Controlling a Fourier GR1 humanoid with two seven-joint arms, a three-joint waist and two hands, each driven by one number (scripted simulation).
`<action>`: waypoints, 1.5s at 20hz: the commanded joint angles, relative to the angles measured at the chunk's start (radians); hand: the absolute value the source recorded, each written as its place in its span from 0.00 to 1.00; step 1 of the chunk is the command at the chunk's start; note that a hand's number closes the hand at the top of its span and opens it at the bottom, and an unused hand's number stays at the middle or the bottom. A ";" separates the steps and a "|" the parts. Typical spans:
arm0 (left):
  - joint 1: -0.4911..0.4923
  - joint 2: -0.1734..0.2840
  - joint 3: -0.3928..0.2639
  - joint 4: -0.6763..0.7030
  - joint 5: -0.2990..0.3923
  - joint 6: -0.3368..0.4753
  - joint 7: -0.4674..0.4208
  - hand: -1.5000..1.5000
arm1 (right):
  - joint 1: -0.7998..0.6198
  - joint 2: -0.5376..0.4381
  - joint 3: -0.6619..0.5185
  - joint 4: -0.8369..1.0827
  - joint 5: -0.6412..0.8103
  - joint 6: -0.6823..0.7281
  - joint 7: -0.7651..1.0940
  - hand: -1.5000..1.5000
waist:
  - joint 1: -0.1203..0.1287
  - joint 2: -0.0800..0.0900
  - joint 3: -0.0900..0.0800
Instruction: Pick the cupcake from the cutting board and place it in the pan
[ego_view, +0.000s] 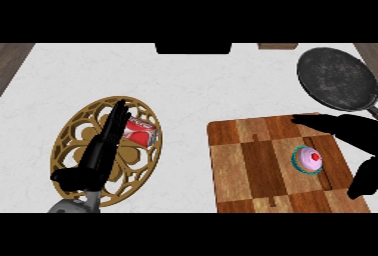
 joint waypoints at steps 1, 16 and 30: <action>0.032 -0.035 -0.001 0.005 -0.038 -0.008 -0.020 0.50 | 0.032 -0.004 -0.045 -0.014 0.055 0.045 -0.031 0.00 | -0.003 -0.001 0.000; -0.015 -0.082 0.071 -0.017 -0.105 -0.053 0.055 0.50 | -0.021 0.201 -0.067 0.167 0.248 -0.035 -0.077 0.00 | -0.001 0.000 0.000; 0.068 -0.093 0.074 -0.038 -0.122 -0.096 0.005 0.50 | -0.099 0.216 0.046 0.477 0.500 -0.276 -0.330 1.00 | 0.008 0.002 0.001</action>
